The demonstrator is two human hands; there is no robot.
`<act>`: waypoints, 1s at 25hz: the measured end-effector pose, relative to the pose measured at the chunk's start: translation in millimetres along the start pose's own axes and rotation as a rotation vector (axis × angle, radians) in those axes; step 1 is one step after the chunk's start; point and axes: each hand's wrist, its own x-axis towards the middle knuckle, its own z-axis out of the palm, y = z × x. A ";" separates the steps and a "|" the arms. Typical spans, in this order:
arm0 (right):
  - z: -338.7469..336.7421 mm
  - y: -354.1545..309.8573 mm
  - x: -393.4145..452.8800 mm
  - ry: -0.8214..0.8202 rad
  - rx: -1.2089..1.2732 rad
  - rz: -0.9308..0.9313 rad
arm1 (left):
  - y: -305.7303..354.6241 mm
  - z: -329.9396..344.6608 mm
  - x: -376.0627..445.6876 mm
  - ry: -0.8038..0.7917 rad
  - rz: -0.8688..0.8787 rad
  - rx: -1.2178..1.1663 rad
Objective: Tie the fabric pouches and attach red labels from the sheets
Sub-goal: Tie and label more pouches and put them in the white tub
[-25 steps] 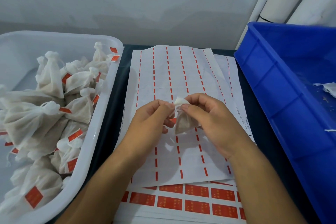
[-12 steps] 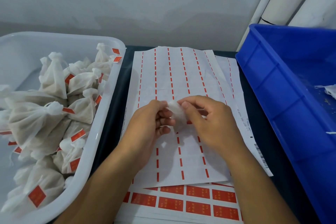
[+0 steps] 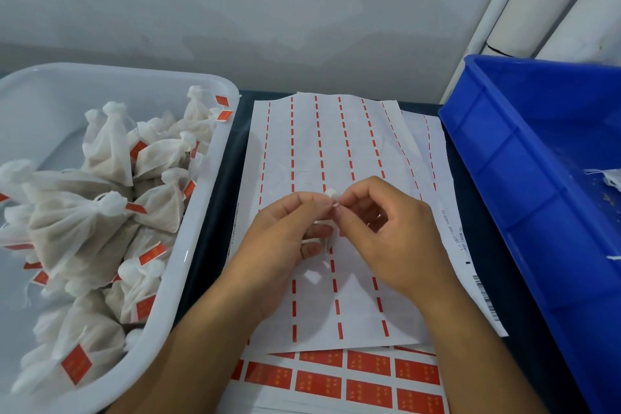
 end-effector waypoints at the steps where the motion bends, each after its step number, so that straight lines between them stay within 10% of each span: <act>1: -0.6 0.3 0.1 -0.013 -0.006 -0.005 | 0.1 0.4 -0.2 0.004 0.001 0.014; 13: -9.2 -13.7 -4.5 -0.147 0.162 0.007 | 1.9 5.4 -1.3 -0.051 -0.141 0.131; 25: -6.1 -3.0 -3.7 -0.384 -0.143 0.148 | 9.2 -5.9 1.5 -0.012 -0.122 -0.397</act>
